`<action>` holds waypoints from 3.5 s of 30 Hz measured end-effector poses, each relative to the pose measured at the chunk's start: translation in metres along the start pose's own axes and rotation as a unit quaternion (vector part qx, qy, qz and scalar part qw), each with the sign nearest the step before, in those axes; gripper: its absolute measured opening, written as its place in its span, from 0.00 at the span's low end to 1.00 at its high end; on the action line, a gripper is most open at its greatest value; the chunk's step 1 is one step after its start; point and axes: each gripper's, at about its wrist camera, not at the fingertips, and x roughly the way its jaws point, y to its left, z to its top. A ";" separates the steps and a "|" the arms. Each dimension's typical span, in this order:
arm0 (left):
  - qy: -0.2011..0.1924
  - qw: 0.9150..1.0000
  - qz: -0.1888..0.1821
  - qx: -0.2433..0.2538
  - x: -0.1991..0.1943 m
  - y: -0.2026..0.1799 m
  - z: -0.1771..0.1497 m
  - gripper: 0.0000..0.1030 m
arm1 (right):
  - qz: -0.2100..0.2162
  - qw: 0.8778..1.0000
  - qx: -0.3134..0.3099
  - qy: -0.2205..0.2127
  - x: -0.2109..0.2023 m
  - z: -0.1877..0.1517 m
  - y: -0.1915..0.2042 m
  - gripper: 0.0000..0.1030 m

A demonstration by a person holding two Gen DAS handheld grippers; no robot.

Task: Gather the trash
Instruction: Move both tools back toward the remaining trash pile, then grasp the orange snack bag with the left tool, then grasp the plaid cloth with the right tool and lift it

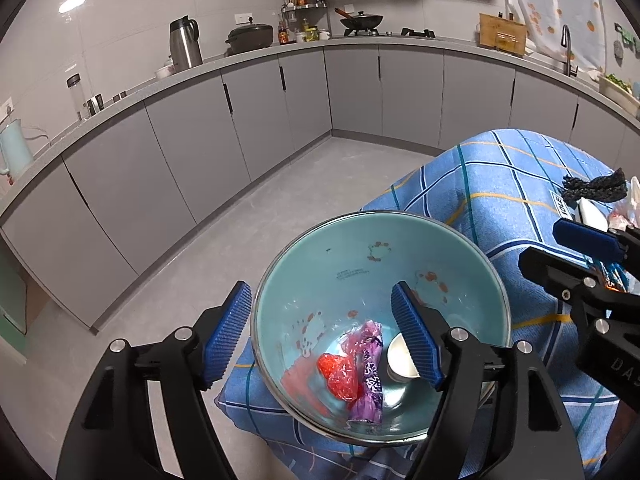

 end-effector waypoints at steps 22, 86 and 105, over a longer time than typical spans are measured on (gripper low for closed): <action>-0.005 1.000 -0.008 0.009 -0.009 -0.017 -0.003 0.90 | -0.020 1.000 0.013 -0.018 -0.033 -0.012 -0.014 0.54; -0.003 0.970 -0.182 0.162 -0.041 -0.225 0.008 0.16 | -0.238 0.947 0.212 -0.035 -0.135 -0.129 -0.255 0.63; -0.026 0.972 -0.185 0.142 -0.054 -0.202 0.017 0.16 | -0.215 0.953 0.214 -0.021 -0.143 -0.131 -0.247 0.05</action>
